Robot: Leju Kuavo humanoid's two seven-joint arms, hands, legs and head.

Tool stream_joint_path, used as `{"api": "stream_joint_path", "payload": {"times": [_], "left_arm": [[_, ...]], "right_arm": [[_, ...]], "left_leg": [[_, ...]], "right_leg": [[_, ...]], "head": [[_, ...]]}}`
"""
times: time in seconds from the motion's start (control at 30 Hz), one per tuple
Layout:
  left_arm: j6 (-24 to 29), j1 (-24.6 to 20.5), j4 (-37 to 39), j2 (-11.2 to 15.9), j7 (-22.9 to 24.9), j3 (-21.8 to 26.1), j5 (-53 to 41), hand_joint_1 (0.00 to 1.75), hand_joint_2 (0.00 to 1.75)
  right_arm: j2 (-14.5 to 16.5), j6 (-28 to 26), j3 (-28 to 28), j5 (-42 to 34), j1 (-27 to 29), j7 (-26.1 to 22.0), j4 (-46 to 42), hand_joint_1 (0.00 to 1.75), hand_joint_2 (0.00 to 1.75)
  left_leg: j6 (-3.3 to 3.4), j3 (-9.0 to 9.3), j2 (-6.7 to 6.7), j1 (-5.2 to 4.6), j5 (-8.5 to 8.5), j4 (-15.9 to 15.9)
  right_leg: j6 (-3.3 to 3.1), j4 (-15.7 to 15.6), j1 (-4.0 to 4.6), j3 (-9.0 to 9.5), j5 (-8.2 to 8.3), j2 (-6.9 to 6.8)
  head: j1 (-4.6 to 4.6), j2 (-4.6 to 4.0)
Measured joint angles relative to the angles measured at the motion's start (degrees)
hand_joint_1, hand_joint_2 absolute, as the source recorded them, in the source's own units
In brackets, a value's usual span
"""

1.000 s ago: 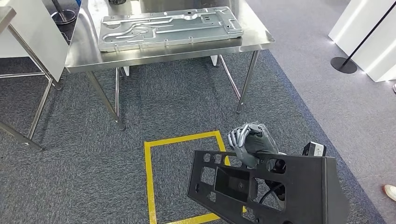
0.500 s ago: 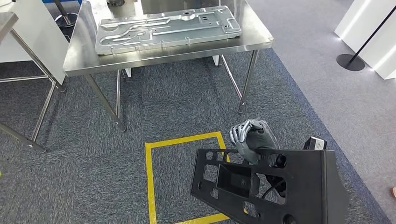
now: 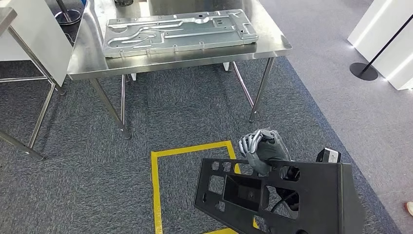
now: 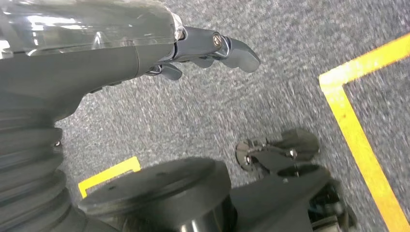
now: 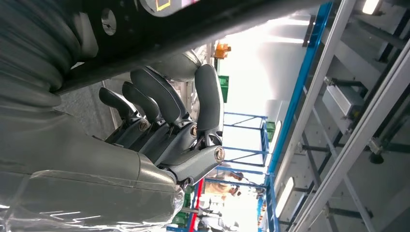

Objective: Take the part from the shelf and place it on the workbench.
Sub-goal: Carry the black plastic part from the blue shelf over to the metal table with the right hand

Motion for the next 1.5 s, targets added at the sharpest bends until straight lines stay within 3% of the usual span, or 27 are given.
{"api": "stream_joint_path", "payload": {"times": [0.07,0.1,0.13,0.2,0.23,0.3,0.4,0.47,0.53,0.57,0.6,0.63,0.73,0.8,0.93,0.97,1.03,1.07,1.1,1.13,1.17,1.2,1.27,1.3,1.43,1.5], "left_arm": [[0.0,0.0,0.0,0.0,0.0,0.0,0.0,0.00,1.75],[0.0,0.1,0.0,0.0,0.0,0.0,0.1,0.00,1.75],[-0.1,0.1,0.0,0.0,0.1,0.0,0.1,0.00,1.75],[-0.1,0.1,0.0,0.0,0.1,0.0,0.1,0.00,1.75],[-0.2,0.0,0.0,0.0,0.1,0.0,0.2,0.00,1.75],[-0.2,0.0,0.0,-0.1,0.1,0.0,0.3,0.00,1.75],[-0.1,0.0,0.0,-0.1,0.1,0.0,0.4,0.00,1.75],[-0.1,0.0,0.0,0.0,0.1,0.0,0.4,0.00,1.75],[-0.2,-0.1,0.0,0.0,0.0,0.0,0.5,0.00,1.75],[-0.2,-0.2,0.0,0.0,0.0,0.0,0.5,0.00,1.75],[-0.2,-0.3,0.0,0.0,0.0,0.0,0.6,0.00,1.75],[-0.2,-0.4,0.0,0.0,0.1,0.0,0.6,0.00,1.75],[-0.1,-0.2,0.0,0.0,0.2,0.0,0.6,0.00,1.75],[-0.1,-0.1,0.0,0.0,0.3,0.0,0.6,0.00,1.75],[-0.1,0.1,0.0,0.0,0.2,0.0,0.6,0.00,1.75],[-0.1,0.0,0.0,0.0,0.2,0.0,0.6,0.00,1.75],[-0.1,0.0,0.0,0.0,0.2,0.0,0.6,0.00,1.75],[-0.1,0.0,0.0,0.0,0.2,0.0,0.6,0.00,1.75],[-0.1,0.1,0.0,0.0,0.2,0.0,0.6,0.00,1.75],[-0.1,0.1,0.0,-0.1,0.2,0.0,0.5,0.00,1.75],[-0.1,0.2,0.0,-0.1,0.2,0.0,0.5,0.00,1.75],[-0.1,0.2,0.0,-0.1,0.2,0.0,0.5,0.00,1.75],[-0.2,0.1,0.0,-0.2,0.2,0.0,0.4,0.00,1.75],[-0.2,0.1,0.0,-0.2,0.2,0.0,0.3,0.00,1.75],[-0.2,-0.1,0.0,-0.2,0.2,0.0,0.1,0.00,1.75],[-0.2,-0.1,0.0,-0.2,0.2,0.0,0.2,0.00,1.75]], "right_arm": [[0.0,-0.1,0.0,0.0,0.2,0.0,0.0,1.75,1.75],[0.0,-0.1,0.0,0.0,0.3,0.0,0.0,1.75,1.75],[0.0,-0.1,0.0,0.0,0.3,0.1,0.1,1.75,1.75],[0.0,-0.1,0.0,0.0,0.1,0.1,0.1,1.75,1.75],[0.0,-0.1,0.0,0.0,0.0,0.1,0.1,1.75,1.75],[0.0,-0.1,0.0,0.0,-0.2,0.1,0.1,1.75,1.75],[-0.1,0.0,0.0,0.0,-0.3,0.1,0.1,1.75,1.75],[-0.1,0.1,0.0,0.0,-0.4,0.2,0.1,1.75,1.75],[-0.1,0.4,0.0,0.0,-0.4,0.2,0.1,1.75,1.75],[-0.1,0.4,0.0,0.0,-0.3,0.2,0.2,1.75,1.75],[-0.1,0.5,0.0,0.0,-0.3,0.2,0.2,1.75,1.75],[-0.1,0.5,0.0,0.0,-0.3,0.2,0.2,1.75,1.75],[-0.1,0.5,0.0,-0.1,-0.4,0.2,0.2,1.75,1.75],[-0.1,0.5,0.0,-0.1,-0.4,0.2,0.2,1.75,1.75],[-0.1,0.5,0.0,-0.1,-0.6,0.2,0.2,1.75,1.75],[-0.1,0.5,0.0,-0.1,-0.7,0.2,0.2,1.75,1.75],[0.0,0.5,0.0,-0.1,-0.7,0.2,0.3,1.75,1.75],[0.0,0.5,0.0,-0.1,-0.6,0.2,0.3,1.75,1.75],[0.0,0.5,0.0,-0.1,-0.6,0.2,0.4,1.75,1.75],[0.0,0.5,0.0,-0.1,-0.6,0.2,0.4,1.75,1.75],[0.0,0.5,0.0,-0.1,-0.6,0.2,0.4,1.75,1.75],[0.0,0.5,0.0,-0.1,-0.7,0.3,0.5,1.75,1.75],[0.0,0.5,0.0,-0.1,-0.9,0.3,0.5,1.75,1.75],[0.0,0.5,0.0,-0.2,-1.0,0.4,0.5,1.75,1.75],[-0.1,0.5,0.0,-0.3,-1.1,0.4,0.5,1.75,1.75],[-0.1,0.5,0.0,-0.3,-1.0,0.4,0.5,1.75,1.75]], "left_leg": [[0.13,-0.01,-0.01,-0.07,-0.14,0.1],[0.13,0.02,-0.04,-0.09,-0.22,0.1],[0.07,0.10,-0.09,-0.10,-0.33,0.2],[-0.20,0.29,-0.21,-0.13,-0.60,0.5],[-0.41,0.29,-0.27,-0.23,-0.75,0.6],[-0.93,0.18,-0.31,-0.40,-0.89,0.8],[-1.84,0.02,-0.22,-0.37,-1.34,1.1],[-2.39,-1.60,-0.11,-0.28,-3.77,5.0],[-2.72,-5.06,-0.05,-0.18,-7.54,12.7],[-2.81,-6.55,-0.03,-0.16,-8.64,15.9],[-2.83,-7.19,-0.02,-0.16,-8.68,17.4],[-2.76,-6.65,0.00,-0.16,-7.51,16.5],[-1.98,-0.96,0.05,-0.31,-2.12,4.9],[-1.42,1.01,0.05,-0.57,-1.52,0.8],[-0.34,1.73,-0.05,-0.31,-1.59,-0.2],[-0.05,2.07,-0.02,-0.15,-1.52,-0.6],[0.27,2.42,0.03,-0.09,-1.71,-0.7],[0.29,2.55,0.02,-0.11,-1.89,-0.7],[0.25,2.75,-0.02,-0.11,-2.12,-0.7],[0.16,3.05,-0.06,-0.10,-2.39,-0.6],[0.01,3.49,-0.10,-0.06,-2.75,-0.6],[-0.21,4.00,-0.15,-0.03,-3.17,-0.5],[-0.85,4.60,-0.20,-0.17,-4.06,-0.4],[-1.20,4.71,-0.19,-0.22,-4.42,-0.4],[-2.48,5.18,0.01,-0.10,-5.74,0.3],[-2.92,2.76,0.08,0.00,-8.10,5.5]], "right_leg": [[0.21,7.2,-0.06,-4.35,-2.09,0.00],[0.22,8.1,-0.06,-5.28,-1.48,0.00],[0.16,6.5,-0.07,-5.00,0.29,0.00],[-0.15,-1.4,-0.06,-1.92,4.95,0.00],[-0.42,-4.9,0.05,-0.51,6.52,0.01],[-1.02,-7.8,0.31,0.51,7.26,0.08],[-2.04,-8.2,0.22,0.54,7.51,0.09],[-2.70,-8.5,-0.01,0.74,7.63,-0.01],[-3.00,-8.5,0.10,0.78,7.53,-0.13],[-3.05,-8.5,0.15,0.81,7.48,-0.18],[-3.07,-8.4,0.17,0.90,7.42,-0.21],[-3.05,-8.4,0.19,1.06,7.33,-0.19],[-2.74,-8.4,0.32,1.75,6.85,0.01],[-2.20,-8.4,0.44,1.79,6.65,0.04],[-1.02,-7.3,0.47,1.43,5.77,0.07],[-0.79,-5.0,0.44,0.41,4.64,0.12],[-0.44,2.5,0.16,-3.75,1.54,0.19],[-0.25,6.2,0.02,-6.04,0.58,0.18],[-0.08,8.2,-0.13,-7.62,0.65,0.17],[0.04,7.9,-0.27,-8.05,1.96,0.16],[0.10,5.1,-0.41,-7.23,4.33,0.15],[0.11,0.9,-0.54,-5.60,7.00,0.11],[-0.11,-6.0,-0.44,-2.53,9.80,0.09],[-0.38,-7.5,-0.29,-1.87,9.84,0.12],[-2.00,-8.1,-0.21,-0.95,8.75,0.32],[-2.69,-8.3,-0.28,-0.12,8.28,0.23]], "head": [[0.00,0.00],[0.00,0.00],[0.00,0.00],[0.01,0.00],[0.01,0.00],[0.01,0.00],[0.00,0.00],[0.00,0.00],[0.00,0.00],[0.00,0.00],[0.00,0.00],[0.00,0.00],[0.00,0.00],[0.00,0.00],[0.00,0.00],[0.00,0.00],[0.00,0.00],[0.00,0.00],[0.00,0.00],[0.00,0.00],[0.00,0.00],[0.00,0.00],[0.01,0.00],[0.01,0.00],[0.00,0.00],[0.00,0.00]]}}
